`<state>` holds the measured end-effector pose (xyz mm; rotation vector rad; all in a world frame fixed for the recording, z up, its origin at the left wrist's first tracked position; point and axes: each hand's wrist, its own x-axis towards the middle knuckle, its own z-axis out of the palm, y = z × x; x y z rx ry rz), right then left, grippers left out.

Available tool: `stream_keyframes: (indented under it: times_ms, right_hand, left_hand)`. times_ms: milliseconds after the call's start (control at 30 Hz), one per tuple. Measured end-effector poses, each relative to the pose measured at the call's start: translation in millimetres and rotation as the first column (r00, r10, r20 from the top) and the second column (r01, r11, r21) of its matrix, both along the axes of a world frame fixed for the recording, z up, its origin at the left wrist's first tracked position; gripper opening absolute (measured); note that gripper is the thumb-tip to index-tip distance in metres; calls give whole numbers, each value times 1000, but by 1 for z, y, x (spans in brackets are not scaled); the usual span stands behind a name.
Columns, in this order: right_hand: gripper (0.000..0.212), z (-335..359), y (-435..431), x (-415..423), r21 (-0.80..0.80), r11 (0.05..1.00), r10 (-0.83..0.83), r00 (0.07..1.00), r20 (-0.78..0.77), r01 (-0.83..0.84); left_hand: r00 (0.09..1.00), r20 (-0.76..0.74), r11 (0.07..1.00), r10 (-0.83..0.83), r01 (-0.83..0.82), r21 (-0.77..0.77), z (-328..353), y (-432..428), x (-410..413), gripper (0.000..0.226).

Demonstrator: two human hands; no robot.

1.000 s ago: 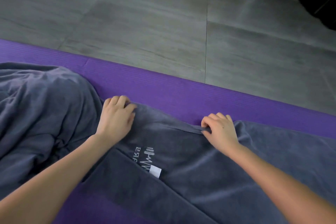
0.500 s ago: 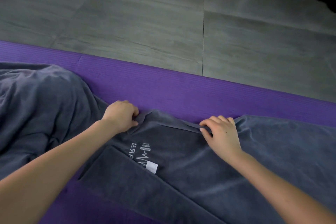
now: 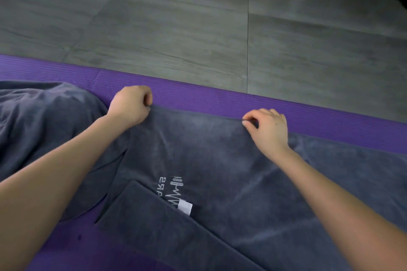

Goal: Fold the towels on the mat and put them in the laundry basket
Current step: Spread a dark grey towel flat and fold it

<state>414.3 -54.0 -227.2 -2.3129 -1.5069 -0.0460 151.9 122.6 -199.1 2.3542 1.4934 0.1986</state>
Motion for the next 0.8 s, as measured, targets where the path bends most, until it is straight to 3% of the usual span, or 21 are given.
stream_keyframes:
  times_ms: [133, 200, 300, 367, 467, 567, 667, 800]
  right_hand:
    - [32, -11, 20, -11, -195, 980, -54, 998, -17, 50]
    - [30, -12, 9, -27, -198, 980, -36, 998, -51, 25]
    - [13, -11, -36, -58, -91, 979, 183, 983, 23, -180]
    - [15, -10, -78, -80, -136, 955, 272, 962, 41, -264]
    - [32, -11, -137, -108, -312, 901, 312, 950, -18, -302]
    - [33, -14, -172, -125, -416, 860, 285, 954, -89, -295]
    - [25, -8, -183, -134, -433, 827, 277, 931, -240, -358]
    - [16, 3, -199, -150, -387, 801, 380, 887, -262, -458]
  left_hand:
    - [990, -121, 986, 69, -50, 160, -15, -5, 0, 22]
    - [990, -137, 983, 8, 17, 182, -22, -24, -8, 24]
    - [960, -126, 965, -251, 258, 39, -28, -75, -28, 21]
    - [903, -216, 929, -370, 354, -111, -32, -114, -42, 26]
    - [867, -330, 928, -373, 342, -150, -37, -150, -58, 41]
    - [852, -379, 931, -361, 351, -99, -35, -159, -64, 36]
    - [846, -354, 916, -400, 377, -135, -25, -167, -76, 25]
    - [785, -350, 858, -510, 435, -275, -6, -187, -113, 23]
